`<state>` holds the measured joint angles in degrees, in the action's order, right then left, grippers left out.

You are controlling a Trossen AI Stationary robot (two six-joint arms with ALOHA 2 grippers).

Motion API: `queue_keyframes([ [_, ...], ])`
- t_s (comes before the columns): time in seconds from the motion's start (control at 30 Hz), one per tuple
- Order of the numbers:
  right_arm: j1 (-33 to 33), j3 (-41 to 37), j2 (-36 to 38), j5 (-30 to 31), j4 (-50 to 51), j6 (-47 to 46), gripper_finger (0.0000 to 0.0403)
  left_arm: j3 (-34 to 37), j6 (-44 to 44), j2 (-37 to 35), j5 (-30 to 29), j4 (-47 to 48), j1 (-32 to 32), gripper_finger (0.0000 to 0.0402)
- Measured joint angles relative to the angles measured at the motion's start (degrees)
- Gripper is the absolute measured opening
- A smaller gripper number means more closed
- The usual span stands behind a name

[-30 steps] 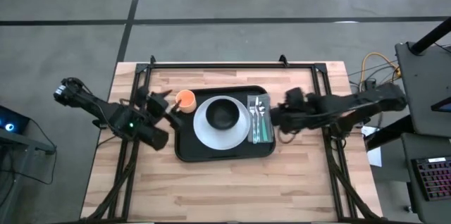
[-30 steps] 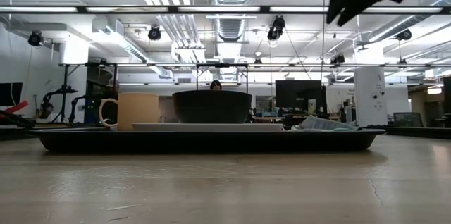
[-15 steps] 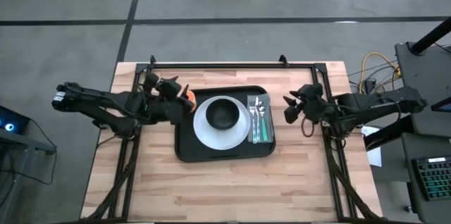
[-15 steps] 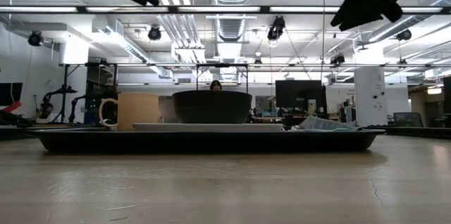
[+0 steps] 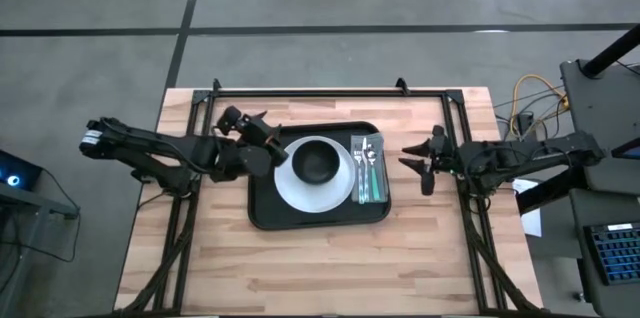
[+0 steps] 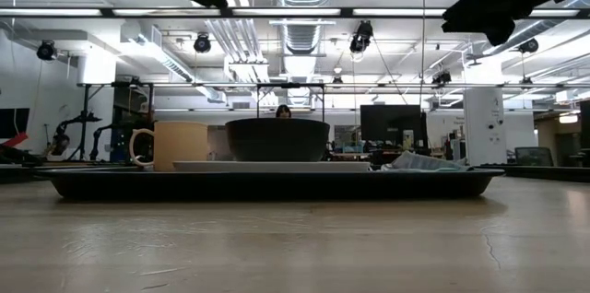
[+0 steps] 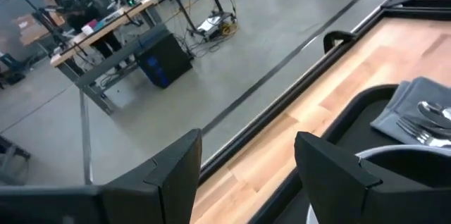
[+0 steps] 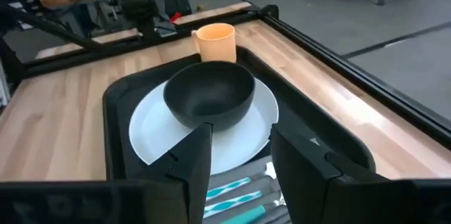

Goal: Set up tray
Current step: Return to Home Position

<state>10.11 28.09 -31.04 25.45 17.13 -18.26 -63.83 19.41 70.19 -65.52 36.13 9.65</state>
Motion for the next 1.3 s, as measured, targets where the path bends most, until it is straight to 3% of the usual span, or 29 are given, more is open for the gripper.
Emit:
queue_keyframes([
  [0.3,0.0,-2.85,2.69,-0.36,0.69,2.78,0.0139,6.72,13.13,-1.11,-2.66,-1.13,-1.14,0.0208],
  [0.5,0.0,-3.25,3.29,-4.71,0.56,5.46,0.014,11.74,14.33,-1.37,-2.05,-1.59,-1.14,0.0208],
  [0.67,0.0,-3.25,3.29,-4.97,0.57,7.58,0.0133,15.97,16.48,-4.63,0.02,-2.01,-1.05,0.0208],
  [0.87,0.0,-3.25,3.29,-4.98,0.0,10.38,0.0128,24.88,21.09,-16.25,2.09,-4.87,-0.9,0.0208],
  [1.3,-0.01,-3.46,3.27,-6.01,-2.31,10.71,0.0128,44.23,5.56,-41.18,4.8,-24.07,1.7,0.0208],
])
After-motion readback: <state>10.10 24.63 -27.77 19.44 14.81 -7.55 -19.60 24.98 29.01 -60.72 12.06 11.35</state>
